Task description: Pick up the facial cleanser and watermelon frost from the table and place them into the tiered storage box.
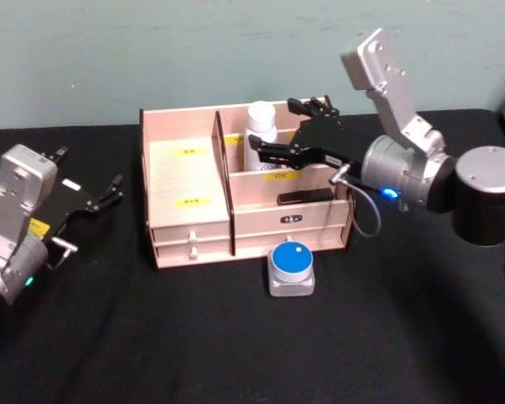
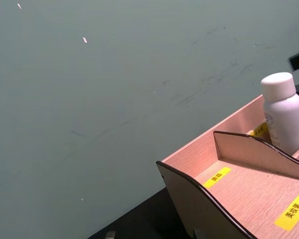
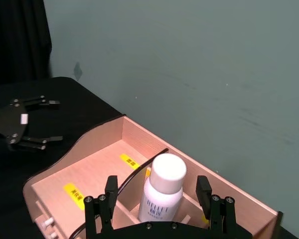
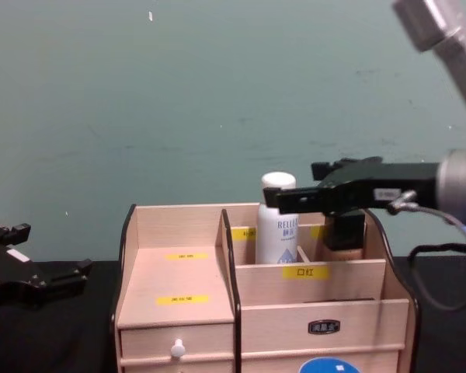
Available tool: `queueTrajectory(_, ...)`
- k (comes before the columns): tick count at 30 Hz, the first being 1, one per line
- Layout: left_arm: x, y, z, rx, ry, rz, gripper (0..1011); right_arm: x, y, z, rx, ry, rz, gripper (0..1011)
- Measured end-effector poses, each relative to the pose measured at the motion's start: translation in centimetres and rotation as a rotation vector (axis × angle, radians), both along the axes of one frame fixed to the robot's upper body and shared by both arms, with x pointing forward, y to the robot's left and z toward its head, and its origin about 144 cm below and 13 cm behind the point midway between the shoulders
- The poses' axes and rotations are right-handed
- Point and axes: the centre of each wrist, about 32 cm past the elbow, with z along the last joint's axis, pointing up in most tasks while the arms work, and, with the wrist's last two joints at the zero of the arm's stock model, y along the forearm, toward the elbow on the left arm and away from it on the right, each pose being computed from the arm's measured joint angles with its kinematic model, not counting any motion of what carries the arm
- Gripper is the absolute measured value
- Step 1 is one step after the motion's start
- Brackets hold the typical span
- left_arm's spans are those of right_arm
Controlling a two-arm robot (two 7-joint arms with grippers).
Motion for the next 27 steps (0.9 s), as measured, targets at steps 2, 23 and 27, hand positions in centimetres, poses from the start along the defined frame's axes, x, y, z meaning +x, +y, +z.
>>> queueTrajectory(2,0.0,0.0,0.0,0.0,0.0,0.0,1010,-0.6,-0.4,0.4,-0.005,-0.005,0.003,1003)
queueTrajectory(23,0.0,0.0,0.0,0.0,0.0,0.0,1010,-9.0,-4.1,0.3,-0.077,0.113,0.012,1003)
queueTrajectory(27,0.0,0.0,0.0,0.0,0.0,0.0,1009,-9.9,-4.4,-0.3,-0.102,0.141,0.001,1003)
